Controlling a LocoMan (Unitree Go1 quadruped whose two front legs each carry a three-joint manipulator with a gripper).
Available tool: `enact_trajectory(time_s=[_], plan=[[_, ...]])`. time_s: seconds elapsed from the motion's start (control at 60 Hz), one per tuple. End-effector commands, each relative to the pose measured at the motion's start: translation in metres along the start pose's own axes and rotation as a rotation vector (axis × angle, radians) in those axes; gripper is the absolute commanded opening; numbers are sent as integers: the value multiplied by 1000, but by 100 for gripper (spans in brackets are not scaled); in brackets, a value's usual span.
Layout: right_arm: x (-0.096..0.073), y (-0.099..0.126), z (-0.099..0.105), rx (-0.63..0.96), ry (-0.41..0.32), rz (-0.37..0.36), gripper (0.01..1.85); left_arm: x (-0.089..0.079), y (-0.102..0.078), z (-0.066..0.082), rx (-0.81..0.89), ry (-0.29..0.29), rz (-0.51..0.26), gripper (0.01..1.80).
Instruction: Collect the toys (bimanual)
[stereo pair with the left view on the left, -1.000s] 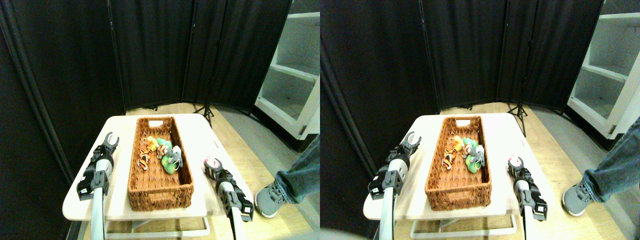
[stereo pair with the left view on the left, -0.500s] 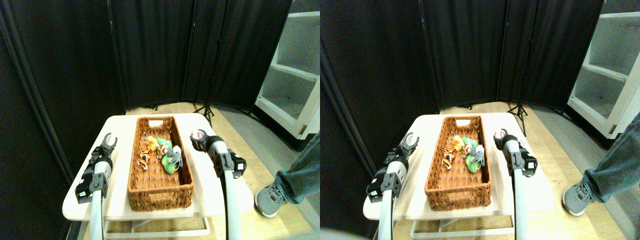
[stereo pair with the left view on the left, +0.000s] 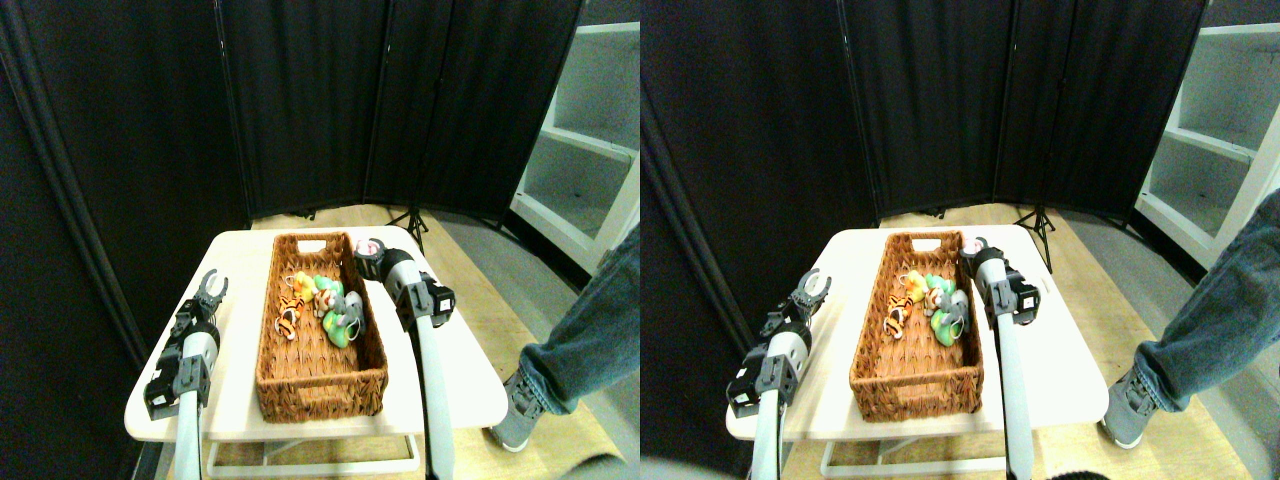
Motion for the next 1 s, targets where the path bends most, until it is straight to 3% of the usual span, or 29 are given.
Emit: enact_trajectory(time_s=[0.017,0.267,0.367,0.5,0.617,0.75,0.95,1.0], plan=[[8,11,-9,-30,26,54,1,-1,-6,4,-9,-30,-50,9],[14,34,-46,-81,105,97,1,-8,-1,6,9,-47,-49,8],[18,32,-54,-60,143,101,2,-10,2,7,6,-48,-51,7],[18,25,-57,-109,130,102,5,-13,5,9,5,-58,-45,9],[15,22,-55,-79,187,59,55,-14,6,11,-6,-56,-43,11],[8,23,-55,-66,212,32,93,-12,5,11,11,-46,-59,10],[4,25,-53,-70,199,33,99,-8,2,8,-12,-39,-60,10],[3,27,-50,-80,190,46,89,-7,2,8,-10,-29,-64,11]])
